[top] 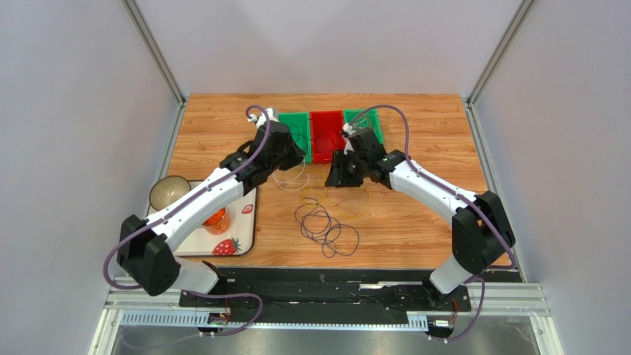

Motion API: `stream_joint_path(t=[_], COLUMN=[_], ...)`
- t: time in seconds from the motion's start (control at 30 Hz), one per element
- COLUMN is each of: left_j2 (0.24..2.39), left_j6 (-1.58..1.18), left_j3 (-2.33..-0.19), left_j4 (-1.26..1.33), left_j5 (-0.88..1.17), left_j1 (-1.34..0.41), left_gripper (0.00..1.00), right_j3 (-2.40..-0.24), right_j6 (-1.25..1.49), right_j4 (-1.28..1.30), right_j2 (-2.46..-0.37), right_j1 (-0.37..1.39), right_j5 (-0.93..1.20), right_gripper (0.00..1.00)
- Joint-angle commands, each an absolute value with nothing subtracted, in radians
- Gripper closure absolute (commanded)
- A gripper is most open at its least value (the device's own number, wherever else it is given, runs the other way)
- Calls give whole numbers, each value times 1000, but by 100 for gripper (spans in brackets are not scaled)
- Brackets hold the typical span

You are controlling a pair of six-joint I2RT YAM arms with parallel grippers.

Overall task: Untangle the cables
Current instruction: Pick up the cable at the center of the board.

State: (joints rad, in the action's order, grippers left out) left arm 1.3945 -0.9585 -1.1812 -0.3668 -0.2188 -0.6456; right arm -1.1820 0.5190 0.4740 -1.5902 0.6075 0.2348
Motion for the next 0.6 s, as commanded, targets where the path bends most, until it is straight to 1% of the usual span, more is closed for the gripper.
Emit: stream_joint_path(t=[0.0, 0.13, 0.23, 0.37, 0.57], left_j2=[1283, 1252, 1232, 1194, 1181], left_j6=[-859, -778, -741, -770, -833], left_j3=[-1187, -1218, -1192, -1146, -1149], left_j4=[-291, -316, -305, -281, -296], left_j5=[-120, -58, -14, -8, -6], left_j1=[-646, -647, -646, -646, -647], left_gripper=[100, 100, 100, 100, 100], right_j3=[-1140, -1091, -1028, -954, -939], right_j6=[537, 554, 580, 610, 606], right_j4=[345, 261, 145, -24, -109], right_j2=[-1497, -1425, -1342, -1246, -1220], right_j1=[609, 609, 609, 609, 611], right_j5=[324, 402, 454, 479, 528], right_gripper=[56, 56, 55, 52, 51])
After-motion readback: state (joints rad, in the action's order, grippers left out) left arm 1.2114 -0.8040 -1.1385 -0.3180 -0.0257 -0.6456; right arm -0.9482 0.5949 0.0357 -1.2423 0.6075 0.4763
